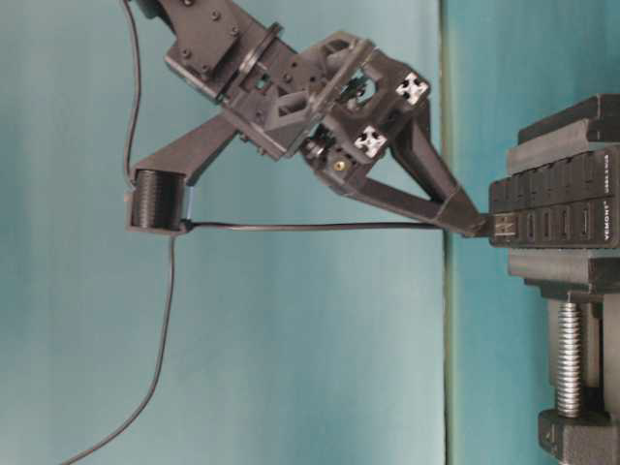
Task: Insert the USB into the center port of the fixed hub
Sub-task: 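Lower the plug into the center port with the right gripper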
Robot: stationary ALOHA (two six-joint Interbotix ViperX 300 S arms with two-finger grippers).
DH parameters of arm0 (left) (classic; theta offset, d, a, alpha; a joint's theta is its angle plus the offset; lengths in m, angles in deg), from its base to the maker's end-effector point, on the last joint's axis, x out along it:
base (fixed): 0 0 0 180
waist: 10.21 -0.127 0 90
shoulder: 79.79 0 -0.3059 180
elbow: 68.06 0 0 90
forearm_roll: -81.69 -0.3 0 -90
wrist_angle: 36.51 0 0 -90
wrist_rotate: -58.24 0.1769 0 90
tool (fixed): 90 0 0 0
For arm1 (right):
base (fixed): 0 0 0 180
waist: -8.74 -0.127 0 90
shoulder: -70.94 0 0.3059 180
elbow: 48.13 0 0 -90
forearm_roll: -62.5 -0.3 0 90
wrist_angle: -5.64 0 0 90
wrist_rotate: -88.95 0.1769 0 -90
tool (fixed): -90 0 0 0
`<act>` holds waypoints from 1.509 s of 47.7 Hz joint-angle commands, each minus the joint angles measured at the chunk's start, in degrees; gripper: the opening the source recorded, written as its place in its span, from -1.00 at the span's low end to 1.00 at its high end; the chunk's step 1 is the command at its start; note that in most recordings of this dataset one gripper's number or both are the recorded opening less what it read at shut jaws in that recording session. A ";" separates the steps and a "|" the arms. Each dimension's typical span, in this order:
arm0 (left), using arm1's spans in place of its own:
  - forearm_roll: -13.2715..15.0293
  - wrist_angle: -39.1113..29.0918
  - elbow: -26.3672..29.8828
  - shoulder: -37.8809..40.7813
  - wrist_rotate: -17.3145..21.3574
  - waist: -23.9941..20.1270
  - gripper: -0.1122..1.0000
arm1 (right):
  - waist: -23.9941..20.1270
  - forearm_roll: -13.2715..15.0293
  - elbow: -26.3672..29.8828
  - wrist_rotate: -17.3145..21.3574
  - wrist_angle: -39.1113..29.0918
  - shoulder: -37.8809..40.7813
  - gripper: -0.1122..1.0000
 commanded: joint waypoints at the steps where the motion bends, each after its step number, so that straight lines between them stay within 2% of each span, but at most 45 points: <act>1: 0.00 0.26 1.49 0.26 -0.09 -0.09 -0.80 | -0.26 -0.18 0.35 0.26 0.70 -0.79 -0.65; 72: 0.00 0.26 1.32 0.26 -0.09 0.00 -0.80 | -0.26 -0.18 0.09 0.53 1.49 1.41 -0.65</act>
